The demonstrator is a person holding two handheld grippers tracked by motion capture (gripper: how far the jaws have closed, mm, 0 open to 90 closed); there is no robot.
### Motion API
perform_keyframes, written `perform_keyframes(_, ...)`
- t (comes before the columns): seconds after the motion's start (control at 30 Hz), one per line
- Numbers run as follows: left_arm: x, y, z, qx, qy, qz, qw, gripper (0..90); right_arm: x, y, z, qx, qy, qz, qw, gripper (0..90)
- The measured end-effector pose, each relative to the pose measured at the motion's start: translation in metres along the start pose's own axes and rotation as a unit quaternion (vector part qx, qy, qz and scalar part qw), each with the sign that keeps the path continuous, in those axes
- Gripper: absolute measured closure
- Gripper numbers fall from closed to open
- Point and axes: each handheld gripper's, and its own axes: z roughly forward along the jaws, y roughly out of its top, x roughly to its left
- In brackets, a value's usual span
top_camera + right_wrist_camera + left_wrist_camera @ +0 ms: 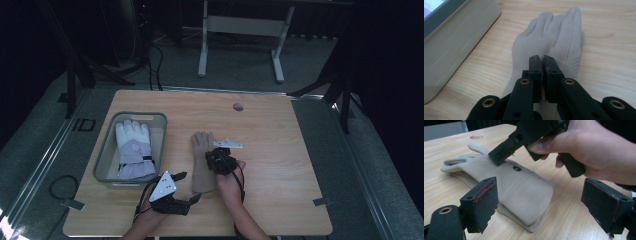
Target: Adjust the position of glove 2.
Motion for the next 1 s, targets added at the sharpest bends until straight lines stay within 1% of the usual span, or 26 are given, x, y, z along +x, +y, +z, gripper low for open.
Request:
perform_keyframes(0.1, -0.001, 0.0, 0.002, 0.006, -0.005, 0.004, 1.0, 14.2, 0.001, -0.004, 0.006, 0.008, -0.003, -0.005, 0.9999, 85.0)
perform_keyframes(0.23, -0.002, -0.001, 0.003, 0.01, -0.007, 0.003, 0.9999, 14.1, -0.005, -0.01, 0.014, 0.021, -0.003, 0.001, 0.9998, 82.8)
perform_keyframes(0.27, -0.002, -0.001, 0.003, 0.01, -0.008, 0.0, 0.9999, 14.1, -0.007, -0.01, 0.014, 0.019, -0.002, 0.0, 0.9998, 81.1)
perform_keyframes(0.3, -0.002, -0.002, 0.004, 0.01, -0.009, -0.001, 0.9999, 14.2, -0.008, -0.01, 0.014, 0.019, 0.003, -0.001, 0.9998, 78.0)
perform_keyframes(0.33, -0.002, -0.002, 0.004, 0.011, -0.01, 0.0, 0.9999, 14.1, -0.009, -0.01, 0.013, 0.017, 0.008, -0.005, 0.9998, 71.8)
perform_keyframes(0.37, -0.002, -0.002, 0.005, 0.011, -0.009, 0.0, 0.9999, 14.2, -0.009, -0.009, 0.012, 0.015, 0.013, -0.016, 0.9997, 66.2)
perform_keyframes(0.4, -0.002, -0.002, 0.005, 0.012, -0.009, 0.001, 0.9999, 14.2, -0.009, -0.008, 0.01, 0.009, 0.016, -0.037, 0.9991, 63.3)
perform_keyframes(0.43, -0.002, -0.002, 0.005, 0.011, -0.01, 0.003, 0.9999, 14.2, -0.01, -0.007, 0.008, 0.011, 0.013, -0.047, 0.9988, 61.8)
perform_keyframes(0.5, -0.004, -0.002, 0.006, 0.012, -0.014, 0.009, 0.9998, 14.2, -0.011, -0.006, 0.003, 0.0, 0.017, -0.055, 0.9983, 49.1)
perform_keyframes(0.53, -0.004, -0.002, 0.006, 0.013, -0.017, 0.01, 0.9997, 14.2, -0.013, -0.005, 0.0, 0.001, 0.017, -0.055, 0.9984, 43.5)
perform_keyframes(0.57, -0.004, -0.002, 0.007, 0.013, -0.019, 0.009, 0.9997, 14.2, -0.014, -0.004, -0.002, 0.003, 0.028, -0.054, 0.9981, 40.3)
perform_keyframes(0.63, -0.005, -0.003, 0.009, 0.02, -0.023, 0.006, 0.9995, 14.2, -0.018, -0.001, -0.007, 0.004, 0.048, -0.063, 0.9968, 30.0)
perform_keyframes(0.67, -0.005, -0.003, 0.009, 0.022, -0.024, 0.006, 0.9995, 14.2, -0.02, 0.001, -0.009, 0.004, 0.06, -0.072, 0.9956, 26.1)
perform_keyframes(0.7, -0.005, -0.003, 0.01, 0.026, -0.024, 0.004, 0.9994, 14.1, -0.021, 0.002, -0.011, 0.006, 0.072, -0.077, 0.9944, 20.4)
perform_keyframes(0.73, -0.005, -0.004, 0.011, 0.028, -0.025, 0.005, 0.9993, 14.1, -0.022, 0.003, -0.014, 0.011, 0.083, -0.081, 0.9932, 16.6)
perform_keyframes(0.77, -0.006, -0.004, 0.012, 0.029, -0.025, 0.006, 0.9992, 14.1, -0.023, 0.004, -0.018, 0.008, 0.094, -0.087, 0.9918, 14.6)
perform_keyframes(0.83, -0.006, -0.004, 0.014, 0.033, -0.028, 0.01, 0.999, 14.2, -0.024, 0.005, -0.024, 0.009, 0.117, -0.089, 0.9891, 14.2)
perform_keyframes(0.87, -0.007, -0.004, 0.014, 0.035, -0.029, 0.011, 0.9989, 14.1, -0.025, 0.006, -0.028, 0.009, 0.126, -0.092, 0.9877, 15.3)
perform_keyframes(0.9, -0.007, -0.005, 0.015, 0.037, -0.029, 0.013, 0.9988, 14.2, -0.026, 0.006, -0.031, 0.013, 0.142, -0.092, 0.9855, 16.2)
perform_keyframes(0.93, -0.008, -0.005, 0.016, 0.038, -0.031, 0.011, 0.9987, 14.2, -0.027, 0.006, -0.034, 0.011, 0.147, -0.096, 0.9844, 14.8)
perform_keyframes(1.0, -0.008, -0.005, 0.017, 0.04, -0.033, 0.007, 0.9986, 14.1, -0.029, 0.007, -0.039, 0.012, 0.154, -0.116, 0.9812, 13.7)
